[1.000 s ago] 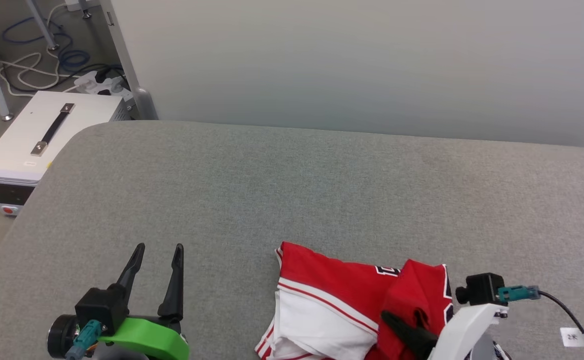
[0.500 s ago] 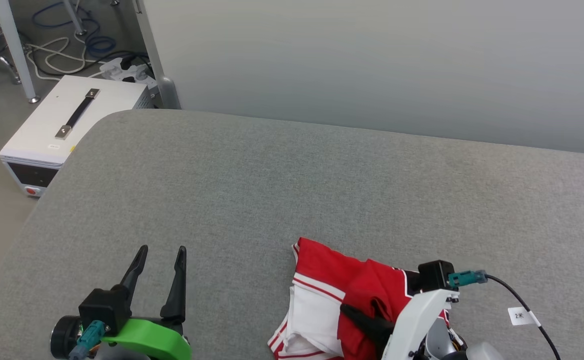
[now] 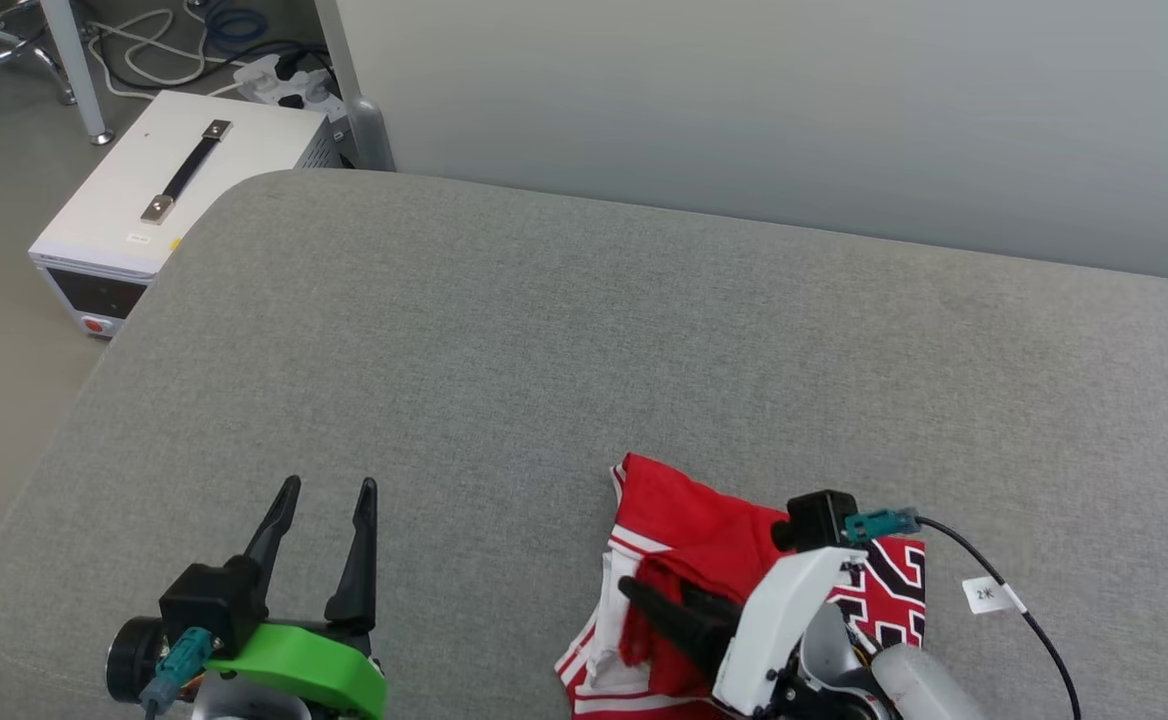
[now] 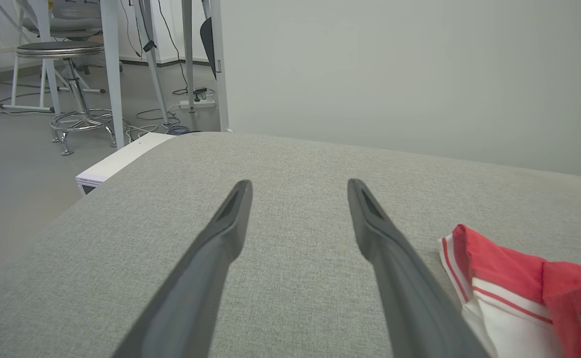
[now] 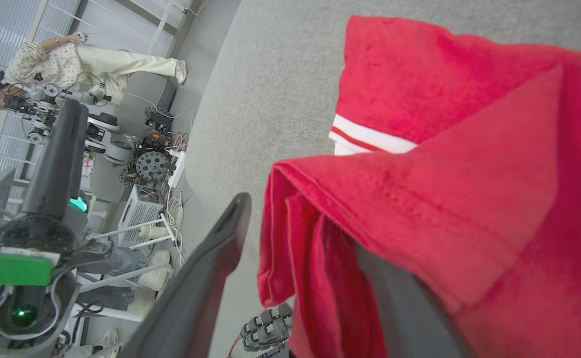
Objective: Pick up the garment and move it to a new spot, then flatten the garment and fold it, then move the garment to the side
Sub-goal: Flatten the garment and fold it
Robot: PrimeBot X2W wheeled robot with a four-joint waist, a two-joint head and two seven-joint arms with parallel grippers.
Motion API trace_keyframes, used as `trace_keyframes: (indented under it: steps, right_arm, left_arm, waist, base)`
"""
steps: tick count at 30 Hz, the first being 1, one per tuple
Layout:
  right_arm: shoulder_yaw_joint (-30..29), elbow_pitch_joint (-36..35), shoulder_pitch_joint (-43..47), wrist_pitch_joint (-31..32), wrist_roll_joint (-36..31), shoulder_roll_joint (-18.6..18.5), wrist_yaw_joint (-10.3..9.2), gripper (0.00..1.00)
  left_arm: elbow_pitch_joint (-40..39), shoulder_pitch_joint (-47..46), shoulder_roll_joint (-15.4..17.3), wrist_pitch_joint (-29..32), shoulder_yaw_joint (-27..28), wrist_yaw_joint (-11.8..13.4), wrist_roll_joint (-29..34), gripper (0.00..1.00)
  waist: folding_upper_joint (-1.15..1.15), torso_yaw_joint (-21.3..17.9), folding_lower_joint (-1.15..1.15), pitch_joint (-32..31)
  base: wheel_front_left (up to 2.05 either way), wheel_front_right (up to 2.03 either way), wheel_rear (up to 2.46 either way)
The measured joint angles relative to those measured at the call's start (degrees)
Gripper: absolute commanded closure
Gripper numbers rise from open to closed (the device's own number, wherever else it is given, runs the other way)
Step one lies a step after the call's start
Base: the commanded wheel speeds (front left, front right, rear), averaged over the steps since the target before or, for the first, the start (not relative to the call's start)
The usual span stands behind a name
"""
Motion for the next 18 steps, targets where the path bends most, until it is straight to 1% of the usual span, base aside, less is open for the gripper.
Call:
trace_keyframes:
  steps: [6,11,15,18]
  right_arm:
    - [5.25,-0.93,-3.21,-2.49,5.72,0.13,0.00,0.00]
    - [6.80,-0.54,-5.49,-3.76,6.08,0.11,0.00,0.00]
    - [5.94,-0.77,-6.59,-4.98,4.10,0.18,0.00,0.00]
    - [4.41,-1.63,-7.68,-6.12,-1.29,-0.08,0.00,0.00]
  left_arm:
    - [0.43,-0.09,-0.10,0.00,-0.14,0.00,0.00,0.00]
    - [0.59,-0.09,-0.32,0.00,-0.32,0.00,0.00,0.00]
    - [0.54,-0.03,-0.32,0.00,-0.26,0.00,0.00,0.00]
    - [0.34,-0.03,-0.30,0.00,-0.36,0.00,0.00,0.00]
  waist:
    - [0.00,0.36,0.00,0.26]
    - [0.00,0.32,0.00,-0.30]
    - [0.00,-0.13,0.00,-1.02]
    - [0.00,-0.80,0.00,-1.43]
  base:
    - [0.00,0.00,0.00]
    - [0.00,0.00,0.00]
    - [0.00,0.00,0.00]
    - [0.00,0.00,0.00]
